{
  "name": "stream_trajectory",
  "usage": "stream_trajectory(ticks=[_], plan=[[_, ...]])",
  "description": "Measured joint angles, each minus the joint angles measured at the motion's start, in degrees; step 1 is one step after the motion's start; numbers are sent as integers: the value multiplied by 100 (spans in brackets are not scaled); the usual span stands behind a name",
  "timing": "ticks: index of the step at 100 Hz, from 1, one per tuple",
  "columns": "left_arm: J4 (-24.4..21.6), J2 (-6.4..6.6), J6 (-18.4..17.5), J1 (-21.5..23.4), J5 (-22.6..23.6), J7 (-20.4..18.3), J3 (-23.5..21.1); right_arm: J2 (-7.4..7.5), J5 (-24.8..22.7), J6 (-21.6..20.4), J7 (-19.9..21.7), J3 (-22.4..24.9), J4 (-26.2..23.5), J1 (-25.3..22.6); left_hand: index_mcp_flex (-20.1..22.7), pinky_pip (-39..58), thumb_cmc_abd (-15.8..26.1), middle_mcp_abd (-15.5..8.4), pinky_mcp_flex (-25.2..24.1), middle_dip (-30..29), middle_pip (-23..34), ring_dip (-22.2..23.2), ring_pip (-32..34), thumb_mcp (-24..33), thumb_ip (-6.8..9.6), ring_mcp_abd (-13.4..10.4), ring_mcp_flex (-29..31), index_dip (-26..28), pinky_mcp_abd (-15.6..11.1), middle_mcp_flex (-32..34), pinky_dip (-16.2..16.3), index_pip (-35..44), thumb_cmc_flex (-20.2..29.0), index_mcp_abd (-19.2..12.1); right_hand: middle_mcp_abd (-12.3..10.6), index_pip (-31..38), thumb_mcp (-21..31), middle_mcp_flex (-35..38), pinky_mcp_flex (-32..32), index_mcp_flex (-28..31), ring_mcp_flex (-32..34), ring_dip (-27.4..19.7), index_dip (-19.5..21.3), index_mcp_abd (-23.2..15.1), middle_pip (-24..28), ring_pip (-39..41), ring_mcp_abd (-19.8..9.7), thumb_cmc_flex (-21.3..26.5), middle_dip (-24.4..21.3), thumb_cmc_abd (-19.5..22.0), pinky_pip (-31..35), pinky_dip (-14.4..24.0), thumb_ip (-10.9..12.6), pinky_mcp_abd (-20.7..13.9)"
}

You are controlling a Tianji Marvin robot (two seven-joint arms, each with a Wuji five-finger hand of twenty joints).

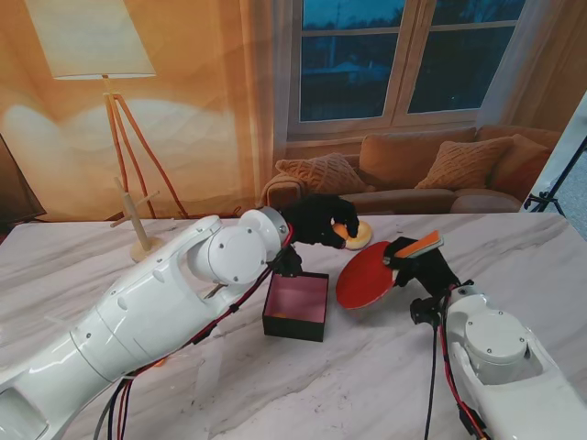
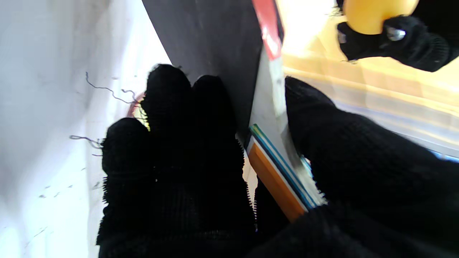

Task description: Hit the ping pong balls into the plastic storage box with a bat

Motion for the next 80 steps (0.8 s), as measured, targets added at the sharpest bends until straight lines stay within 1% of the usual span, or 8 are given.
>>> stream_trajectory(ticks=[15, 22, 25, 34, 65, 69, 75, 80], plan=[[-17, 5, -118, -28, 36, -51, 102, -7, 99, -111, -14, -44, -162, -1, -5, -385, 73, -9, -647, -681, 172, -224, -462, -155, 4, 2, -357, -90, 13, 0, 218, -382, -16, 14, 0, -3, 0, 0, 0, 0, 0, 0, 1, 0, 0, 0, 0, 0, 1, 0, -1, 1, 0, -1], [-10, 6, -171, -58, 104, -67, 152, -11, 124, -117, -12, -61, -214, 3, -5, -587, 154, -165, -1003, -1103, 227, -357, -794, -219, 7, 62, -700, -126, 23, 0, 289, -530, -85, 15, 0, -3, 0, 0, 0, 0, 0, 0, 2, 0, 0, 0, 0, 0, 1, 0, -1, 2, 0, -1], [-8, 7, -179, -69, 126, -86, 164, -13, 127, -118, -10, -67, -231, 5, -1, -647, 219, -229, -1097, -1313, 253, -399, -877, -275, 9, 96, -706, -129, 34, 0, 340, -584, -126, 19, 0, -3, -1, 0, 0, 1, 0, 0, 2, 0, 0, 0, 0, 0, 1, 0, -1, 2, 0, -1], [-5, 11, -181, -89, 152, -142, 180, -20, 127, -119, -9, -75, -268, 10, 55, -712, 239, -318, -1222, -1835, 385, -477, -1067, -335, 45, 144, -824, -153, 57, 26, 409, -693, -226, 77, 0, -4, -1, 0, 0, 0, 0, 0, 3, 0, 0, 0, 0, 0, 2, 0, -1, 2, 0, -1], [86, 37, -177, -170, 52, -311, 275, -29, 121, -81, -39, -65, -355, -18, 54, -777, 244, -320, -1257, -2041, 392, -477, -1135, -340, 48, 151, -861, -264, 75, 59, 414, -869, -230, 78, 1, -5, -1, 0, 0, 1, -1, 0, 4, 0, 0, 0, 0, 0, 6, 0, -1, 12, 0, -2], [90, 37, -177, -170, 52, -324, 275, -29, 113, -79, -38, -63, -355, -19, 52, -811, 256, -320, -1344, -2089, 392, -523, -1211, -372, 53, 195, -989, -266, 88, 59, 414, -946, -295, 79, 1, -5, -1, 0, 0, 1, -1, 0, 4, 0, 0, 0, 0, 0, 6, 0, -1, 13, 0, -2], [86, 46, -175, -172, 84, -369, 274, -29, 83, -77, -33, -53, -355, -22, -110, -883, 384, -321, -1423, -2119, 380, -570, -1279, -422, 60, 200, -1042, -322, 88, 49, 414, -1075, -460, 79, 1, -5, -1, 0, 0, 1, -1, 0, 4, 1, 0, 0, 0, 0, 6, 0, -1, 13, 0, -2], [69, 63, -164, -168, 150, -405, 262, -29, 41, -77, -31, -35, -355, -29, -110, -931, 469, -324, -1466, -2180, 314, -589, -1306, -425, 62, 202, -1072, -288, 89, -202, 414, -1251, -529, 79, 1, -5, -1, 0, 0, 1, -1, 0, 4, 1, 0, 0, 0, 0, 6, 0, -1, 14, 0, -2]])
